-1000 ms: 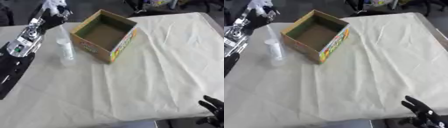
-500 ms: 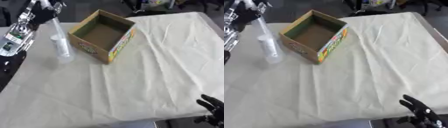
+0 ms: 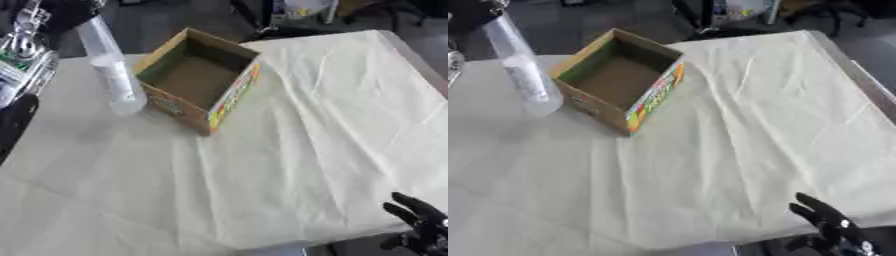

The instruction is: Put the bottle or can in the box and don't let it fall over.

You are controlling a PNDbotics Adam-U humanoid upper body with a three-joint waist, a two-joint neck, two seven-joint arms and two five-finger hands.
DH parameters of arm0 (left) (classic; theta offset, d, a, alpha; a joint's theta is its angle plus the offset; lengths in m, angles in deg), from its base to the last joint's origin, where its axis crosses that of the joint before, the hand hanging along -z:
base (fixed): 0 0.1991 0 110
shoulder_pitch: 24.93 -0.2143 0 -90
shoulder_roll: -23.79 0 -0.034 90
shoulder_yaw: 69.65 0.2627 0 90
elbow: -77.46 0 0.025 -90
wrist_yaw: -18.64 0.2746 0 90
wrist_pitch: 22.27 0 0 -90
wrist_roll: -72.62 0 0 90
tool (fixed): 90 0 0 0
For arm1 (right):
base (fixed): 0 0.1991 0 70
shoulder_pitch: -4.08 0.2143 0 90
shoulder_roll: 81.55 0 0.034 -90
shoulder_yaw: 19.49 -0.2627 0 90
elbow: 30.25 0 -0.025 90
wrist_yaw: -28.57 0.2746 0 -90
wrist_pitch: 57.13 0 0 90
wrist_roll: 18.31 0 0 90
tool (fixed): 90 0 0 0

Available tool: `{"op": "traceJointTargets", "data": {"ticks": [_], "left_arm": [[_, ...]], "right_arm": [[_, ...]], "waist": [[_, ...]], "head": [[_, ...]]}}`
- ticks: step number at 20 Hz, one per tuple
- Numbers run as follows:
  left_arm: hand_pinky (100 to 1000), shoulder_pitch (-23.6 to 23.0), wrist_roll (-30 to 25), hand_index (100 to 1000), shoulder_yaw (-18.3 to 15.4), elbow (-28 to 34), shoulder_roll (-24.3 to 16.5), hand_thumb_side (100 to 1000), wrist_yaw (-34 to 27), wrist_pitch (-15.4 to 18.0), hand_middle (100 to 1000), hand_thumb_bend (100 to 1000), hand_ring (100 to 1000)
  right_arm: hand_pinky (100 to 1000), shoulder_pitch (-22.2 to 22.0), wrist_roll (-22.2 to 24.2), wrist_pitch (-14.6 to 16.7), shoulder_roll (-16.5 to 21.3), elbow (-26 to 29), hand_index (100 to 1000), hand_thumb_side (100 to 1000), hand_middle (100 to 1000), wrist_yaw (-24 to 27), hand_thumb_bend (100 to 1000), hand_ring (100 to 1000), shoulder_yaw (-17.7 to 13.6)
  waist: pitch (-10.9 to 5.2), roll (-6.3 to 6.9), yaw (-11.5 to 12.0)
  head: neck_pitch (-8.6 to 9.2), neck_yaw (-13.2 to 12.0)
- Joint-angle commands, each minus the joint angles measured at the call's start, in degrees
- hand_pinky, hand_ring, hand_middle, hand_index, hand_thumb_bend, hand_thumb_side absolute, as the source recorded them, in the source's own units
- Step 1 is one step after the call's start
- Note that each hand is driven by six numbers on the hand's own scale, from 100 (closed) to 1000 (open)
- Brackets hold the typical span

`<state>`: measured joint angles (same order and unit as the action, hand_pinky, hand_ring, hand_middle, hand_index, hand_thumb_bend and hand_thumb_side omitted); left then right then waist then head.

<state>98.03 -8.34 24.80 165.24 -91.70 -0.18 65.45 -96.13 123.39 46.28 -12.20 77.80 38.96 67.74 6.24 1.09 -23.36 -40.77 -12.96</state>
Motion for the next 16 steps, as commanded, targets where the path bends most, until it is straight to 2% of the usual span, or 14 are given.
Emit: {"op": "traceJointTargets", "data": {"ticks": [1, 8, 16], "left_arm": [[807, 2.8, 2.0, 494, 1.0, -0.8, -1.5, 294, 1.1, 0.3, 166, 100, 712], [802, 6.9, 6.7, 500, 4.4, -4.3, 1.0, 314, 5.0, 3.1, 174, 100, 716], [817, 6.7, 11.6, 518, 6.5, -10.0, 3.8, 327, 9.5, 6.9, 190, 100, 775]], "right_arm": [[655, 0.2, 0.3, 0.5, 0.9, 0.7, 1000, 470, 1000, 0.1, 100, 1000, 0.6], [655, 1.0, 0.3, 0.4, 1.0, 1.1, 1000, 470, 1000, 0.8, 100, 1000, 1.9], [656, 2.0, 0.3, 0.3, 0.3, 1.5, 1000, 470, 1000, 1.0, 100, 1000, 2.9]], "waist": [[-0.24, -0.06, -0.6], [0.83, -0.19, -3.2], [2.72, -0.23, -6.1]], "head": [[2.09, 0.5], [4.70, 0.6], [6.54, 0.6]]}}
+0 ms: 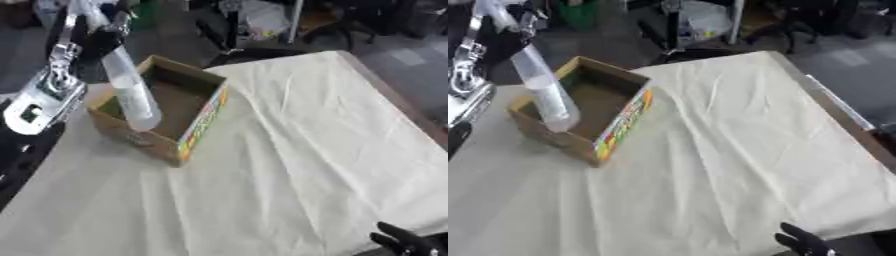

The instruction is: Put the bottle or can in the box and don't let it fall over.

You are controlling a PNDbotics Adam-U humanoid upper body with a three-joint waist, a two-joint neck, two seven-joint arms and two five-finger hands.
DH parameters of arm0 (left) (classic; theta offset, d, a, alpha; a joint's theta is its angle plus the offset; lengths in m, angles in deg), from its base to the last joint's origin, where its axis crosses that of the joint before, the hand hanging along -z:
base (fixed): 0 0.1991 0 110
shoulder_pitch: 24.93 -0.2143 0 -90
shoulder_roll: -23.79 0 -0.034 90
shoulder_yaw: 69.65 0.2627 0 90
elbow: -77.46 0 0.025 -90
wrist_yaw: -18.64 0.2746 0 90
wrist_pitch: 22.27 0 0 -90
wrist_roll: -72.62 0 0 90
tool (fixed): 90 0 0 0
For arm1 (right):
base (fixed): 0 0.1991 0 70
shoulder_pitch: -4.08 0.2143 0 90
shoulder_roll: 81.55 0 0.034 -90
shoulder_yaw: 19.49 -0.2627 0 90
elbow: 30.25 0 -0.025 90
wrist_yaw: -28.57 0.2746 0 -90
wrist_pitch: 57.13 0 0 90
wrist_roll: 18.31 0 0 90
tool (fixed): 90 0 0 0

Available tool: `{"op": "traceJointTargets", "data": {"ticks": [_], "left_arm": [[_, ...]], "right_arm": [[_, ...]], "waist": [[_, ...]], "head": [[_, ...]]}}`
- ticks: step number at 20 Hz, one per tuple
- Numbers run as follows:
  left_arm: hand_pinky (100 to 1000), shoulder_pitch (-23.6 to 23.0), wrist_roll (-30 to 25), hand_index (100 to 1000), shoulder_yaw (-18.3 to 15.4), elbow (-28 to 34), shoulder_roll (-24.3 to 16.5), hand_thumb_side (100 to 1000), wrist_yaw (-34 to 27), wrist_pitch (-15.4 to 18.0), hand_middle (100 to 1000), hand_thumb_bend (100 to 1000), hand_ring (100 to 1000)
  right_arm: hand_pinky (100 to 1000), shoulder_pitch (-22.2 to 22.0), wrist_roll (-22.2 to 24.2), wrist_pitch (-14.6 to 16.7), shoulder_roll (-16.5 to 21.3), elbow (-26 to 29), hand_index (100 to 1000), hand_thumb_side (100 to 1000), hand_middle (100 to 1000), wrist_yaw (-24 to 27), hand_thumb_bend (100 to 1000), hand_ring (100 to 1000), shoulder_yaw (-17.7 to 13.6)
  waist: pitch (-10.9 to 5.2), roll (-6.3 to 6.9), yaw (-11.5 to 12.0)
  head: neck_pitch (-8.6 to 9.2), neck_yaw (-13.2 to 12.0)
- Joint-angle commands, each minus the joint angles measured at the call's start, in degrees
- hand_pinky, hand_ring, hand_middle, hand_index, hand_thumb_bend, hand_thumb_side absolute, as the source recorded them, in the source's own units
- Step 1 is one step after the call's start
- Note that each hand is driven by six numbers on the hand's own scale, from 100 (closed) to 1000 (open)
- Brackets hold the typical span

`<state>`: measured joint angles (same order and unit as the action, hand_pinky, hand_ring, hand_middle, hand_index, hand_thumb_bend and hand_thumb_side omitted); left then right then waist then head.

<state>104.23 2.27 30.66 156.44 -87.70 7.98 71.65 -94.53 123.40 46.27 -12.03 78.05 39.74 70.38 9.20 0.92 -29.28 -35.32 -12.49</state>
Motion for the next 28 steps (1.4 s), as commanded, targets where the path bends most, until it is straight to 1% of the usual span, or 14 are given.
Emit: {"op": "traceJointTargets", "data": {"ticks": [1, 2, 3, 5, 7, 8, 10, 12, 15, 17, 19, 24, 26, 28], "left_arm": [[825, 0.4, 1.1, 549, 0.8, -1.7, 0.0, 340, 1.7, 0.9, 223, 100, 801], [836, 0.2, 0.7, 594, 1.2, -1.9, 0.2, 357, 2.2, 1.0, 270, 115, 836], [854, 0.0, 0.1, 664, 1.6, -2.0, 0.3, 376, 2.6, 1.0, 355, 192, 890], [891, -0.9, -1.4, 809, 3.2, -1.4, -0.1, 458, 3.9, 0.5, 559, 372, 1000], [921, -1.9, -3.0, 896, 4.7, -0.3, -1.0, 542, 5.4, -0.6, 721, 480, 1000], [926, -2.3, -3.8, 906, 5.0, 0.2, -1.6, 561, 6.2, -1.3, 747, 505, 1000], [942, -2.9, -5.6, 929, 4.3, 1.2, -2.2, 607, 8.0, -2.5, 803, 552, 1000], [950, -3.2, -7.4, 942, 2.7, 2.2, -2.7, 648, 9.3, -3.4, 841, 577, 1000], [951, -4.3, -10.1, 945, -0.4, 4.9, -3.9, 666, 9.1, -4.6, 855, 571, 1000], [950, -5.6, -11.4, 943, -2.8, 7.4, -5.0, 659, 8.0, -5.3, 852, 563, 1000], [946, -7.7, -11.2, 936, -5.4, 10.0, -5.8, 645, 6.4, -5.6, 841, 534, 1000], [930, -14.3, -7.4, 913, -12.2, 16.9, -5.4, 599, 2.2, -3.4, 806, 455, 1000], [928, -17.0, -5.8, 910, -14.6, 19.6, -4.0, 597, 0.5, -2.1, 800, 443, 1000], [926, -19.9, -4.6, 909, -16.1, 22.4, -1.9, 598, -0.8, -0.8, 795, 432, 1000]], "right_arm": [[656, 0.4, 0.3, 0.3, 0.1, 1.2, 1000, 470, 1000, 0.2, 100, 1000, 0.2], [656, 0.5, 0.3, 0.4, 0.0, 1.3, 1000, 470, 1000, 0.1, 100, 1000, 0.3], [656, 0.5, 0.3, 0.4, 0.0, 1.3, 1000, 470, 1000, 0.1, 100, 1000, 0.3], [656, 0.6, 0.3, 0.4, 0.1, 1.2, 1000, 470, 1000, 0.0, 100, 1000, 0.2], [656, 0.5, 0.3, 0.4, 0.1, 1.2, 1000, 470, 1000, -0.2, 100, 1000, 0.1], [657, 0.4, 0.3, 0.4, 0.1, 1.1, 1000, 470, 1000, -0.3, 100, 1000, 0.0], [657, 0.3, 0.3, 0.5, 0.1, 1.1, 1000, 470, 1000, -0.4, 100, 1000, -0.1], [657, 0.1, 0.3, 0.6, 0.1, 1.1, 1000, 470, 1000, -0.5, 100, 1000, -0.2], [657, -0.1, 0.3, 0.8, 0.1, 1.1, 1000, 470, 1000, -0.6, 100, 1000, -0.4], [657, -0.2, 0.3, 0.8, 0.0, 1.0, 1000, 470, 1000, -0.7, 100, 1000, -0.6], [658, -0.2, 0.3, 0.8, -0.1, 0.9, 1000, 470, 1000, -0.7, 100, 1000, -1.0], [658, -0.4, 0.3, 0.7, -0.4, 0.7, 1000, 470, 1000, -0.8, 100, 1000, -2.6], [658, -0.4, 0.3, 0.7, -0.5, 0.6, 1000, 470, 1000, -1.0, 100, 1000, -3.4], [658, -0.4, 0.3, 0.6, -0.6, 0.5, 1000, 470, 1000, -1.2, 100, 1000, -4.2]], "waist": [[-0.12, -0.03, -0.3], [-0.04, 0.01, -0.4], [-0.01, 0.04, -0.4], [-0.05, 0.16, -0.3], [-0.19, 0.26, -0.1], [-0.29, 0.28, 0.1], [-0.44, 0.23, 0.4], [-0.54, 0.13, 0.7], [-0.68, 0.03, 1.2], [-0.81, 0.02, 1.6], [-1.00, 0.01, 2.2], [-1.42, -0.04, 4.9], [-1.54, 0.08, 6.5], [-1.65, 0.28, 8.1]], "head": [[1.19, 0.1], [1.27, 0.1], [1.28, 0.1], [1.22, 0.1], [1.16, 0.2], [1.17, 0.4], [1.22, 0.7], [1.28, 0.9], [1.27, 1.1], [1.10, 1.3], [0.75, 1.6], [-0.36, 2.8], [-1.05, 3.4], [-1.80, 3.7]]}}
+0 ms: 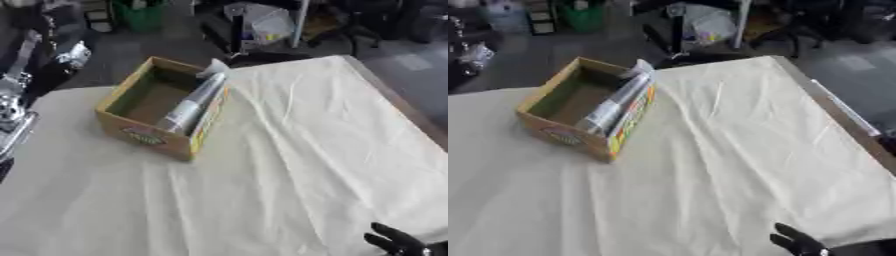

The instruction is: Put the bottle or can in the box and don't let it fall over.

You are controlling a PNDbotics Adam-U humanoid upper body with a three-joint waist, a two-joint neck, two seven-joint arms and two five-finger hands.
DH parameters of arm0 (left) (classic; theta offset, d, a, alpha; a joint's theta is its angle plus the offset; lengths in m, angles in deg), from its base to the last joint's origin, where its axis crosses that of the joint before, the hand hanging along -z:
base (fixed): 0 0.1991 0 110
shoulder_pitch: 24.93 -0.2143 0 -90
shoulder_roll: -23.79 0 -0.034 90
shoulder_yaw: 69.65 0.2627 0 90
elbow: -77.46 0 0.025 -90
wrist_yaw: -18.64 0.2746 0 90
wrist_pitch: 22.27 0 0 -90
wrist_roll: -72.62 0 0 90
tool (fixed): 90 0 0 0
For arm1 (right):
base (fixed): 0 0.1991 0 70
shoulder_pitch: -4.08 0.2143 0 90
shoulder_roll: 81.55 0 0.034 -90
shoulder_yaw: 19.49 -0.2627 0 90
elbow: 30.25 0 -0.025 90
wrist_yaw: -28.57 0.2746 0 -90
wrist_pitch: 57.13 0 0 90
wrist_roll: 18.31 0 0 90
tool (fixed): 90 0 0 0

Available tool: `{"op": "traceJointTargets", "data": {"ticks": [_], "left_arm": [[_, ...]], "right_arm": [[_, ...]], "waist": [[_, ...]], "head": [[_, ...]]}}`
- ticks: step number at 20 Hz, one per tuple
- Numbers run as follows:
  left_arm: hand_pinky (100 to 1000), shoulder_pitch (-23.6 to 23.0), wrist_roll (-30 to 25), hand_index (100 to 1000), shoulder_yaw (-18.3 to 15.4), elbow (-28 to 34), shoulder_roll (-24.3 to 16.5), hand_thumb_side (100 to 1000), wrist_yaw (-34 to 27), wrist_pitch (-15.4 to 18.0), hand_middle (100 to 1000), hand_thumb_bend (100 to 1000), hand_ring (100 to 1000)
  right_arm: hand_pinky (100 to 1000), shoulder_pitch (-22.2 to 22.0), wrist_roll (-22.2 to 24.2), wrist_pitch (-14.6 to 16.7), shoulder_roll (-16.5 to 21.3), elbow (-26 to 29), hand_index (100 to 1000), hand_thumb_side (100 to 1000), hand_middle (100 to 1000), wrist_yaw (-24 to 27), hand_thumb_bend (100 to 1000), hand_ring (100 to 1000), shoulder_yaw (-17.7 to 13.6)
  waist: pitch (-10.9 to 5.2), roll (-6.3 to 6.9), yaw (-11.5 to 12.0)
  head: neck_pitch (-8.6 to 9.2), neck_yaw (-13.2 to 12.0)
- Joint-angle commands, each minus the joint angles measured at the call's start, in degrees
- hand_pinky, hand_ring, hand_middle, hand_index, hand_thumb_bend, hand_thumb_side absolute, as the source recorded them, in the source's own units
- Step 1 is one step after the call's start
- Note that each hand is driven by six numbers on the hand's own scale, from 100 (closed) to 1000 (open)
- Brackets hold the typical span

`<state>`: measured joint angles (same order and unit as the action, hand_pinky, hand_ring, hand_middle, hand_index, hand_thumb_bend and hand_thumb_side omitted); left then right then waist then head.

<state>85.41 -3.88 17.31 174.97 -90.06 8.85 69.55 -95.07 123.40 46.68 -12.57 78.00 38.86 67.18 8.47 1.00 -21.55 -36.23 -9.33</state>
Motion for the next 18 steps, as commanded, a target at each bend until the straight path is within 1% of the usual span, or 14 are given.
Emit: {"op": "traceJointTargets", "data": {"ticks": [1, 3, 4, 5, 6, 7, 8, 10, 13, 15, 18], "left_arm": [[924, -2.5, 2.0, 909, -3.4, 5.3, 1.7, 600, -1.7, 1.7, 793, 426, 1000], [923, -5.3, 2.6, 907, -4.6, 8.1, 4.4, 601, -0.8, 1.7, 789, 420, 1000], [925, -10.8, 3.0, 906, -5.5, 11.8, 7.7, 604, 0.7, 2.2, 789, 418, 1000], [926, -17.5, 3.4, 906, -6.6, 14.5, 11.1, 605, 2.9, 4.5, 789, 417, 1000], [928, -21.8, 3.6, 907, -7.1, 15.8, 14.2, 608, 4.9, 6.6, 788, 416, 1000], [929, -24.3, 3.7, 907, -7.2, 16.5, 16.8, 609, 6.5, 7.8, 788, 416, 1000], [930, -25.9, 3.7, 908, -7.2, 16.8, 19.2, 611, 7.6, 8.4, 787, 415, 1000], [932, -27.4, 3.5, 909, -7.2, 17.0, 23.3, 616, 9.5, 7.9, 784, 415, 1000], [936, -27.5, 2.3, 910, -7.1, 17.1, 28.4, 621, 11.3, 5.4, 777, 412, 1000], [937, -27.1, 1.2, 910, -7.1, 17.1, 30.8, 624, 11.9, 3.6, 773, 408, 1000], [936, -26.8, 0.2, 910, -7.3, 17.1, 32.4, 624, 12.4, 2.3, 771, 401, 1000]], "right_arm": [[658, 0.2, 0.3, 0.1, -0.1, 0.5, 1000, 470, 1000, -0.5, 100, 1000, -1.4], [658, 0.5, 0.3, 0.0, -0.1, 0.4, 1000, 470, 1000, -0.5, 100, 1000, -2.1], [658, 0.4, 0.3, -0.1, 0.0, 0.3, 1000, 470, 1000, -0.5, 100, 1000, -2.1], [658, 0.1, 0.3, -0.2, 0.2, 0.1, 1000, 470, 1000, -0.4, 100, 1000, -1.7], [658, -0.1, 0.3, -0.3, 0.3, 0.0, 1000, 470, 1000, -0.5, 100, 1000, -1.5], [658, -0.3, 0.3, -0.3, 0.3, 0.0, 1000, 470, 1000, -0.5, 100, 1000, -1.5], [658, -0.4, 0.3, -0.3, 0.3, 0.0, 1000, 470, 1000, -0.5, 100, 1000, -1.6], [658, -0.5, 0.3, -0.3, 0.3, -0.1, 1000, 470, 1000, -0.4, 100, 1000, -1.7], [658, -0.8, 0.3, -0.3, 0.1, -0.2, 1000, 470, 1000, -0.4, 100, 1000, -1.8], [658, -0.9, 0.3, -0.3, 0.2, -0.2, 1000, 470, 1000, -0.3, 100, 1000, -2.0], [658, -1.2, 0.3, -0.4, 0.3, -0.3, 1000, 470, 1000, -0.3, 100, 1000, -1.8]], "waist": [[-0.98, 0.34, 1.2], [-0.96, 0.48, 2.7], [-1.25, 0.47, 2.8], [-1.77, 0.43, 2.5], [-2.09, 0.40, 2.5], [-2.27, 0.39, 2.5], [-2.35, 0.34, 2.7], [-2.51, 0.17, 3.1], [-2.88, -0.07, 3.7], [-3.13, -0.11, 4.2], [-3.38, -0.19, 4.4]], "head": [[-1.32, 0.7], [-2.01, 0.8], [-2.77, 0.2], [-3.63, -0.7], [-4.19, -1.3], [-4.51, -1.8], [-4.78, -2.1], [-5.39, -2.6], [-6.43, -3.4], [-7.08, -3.9], [-7.67, -4.6]]}}
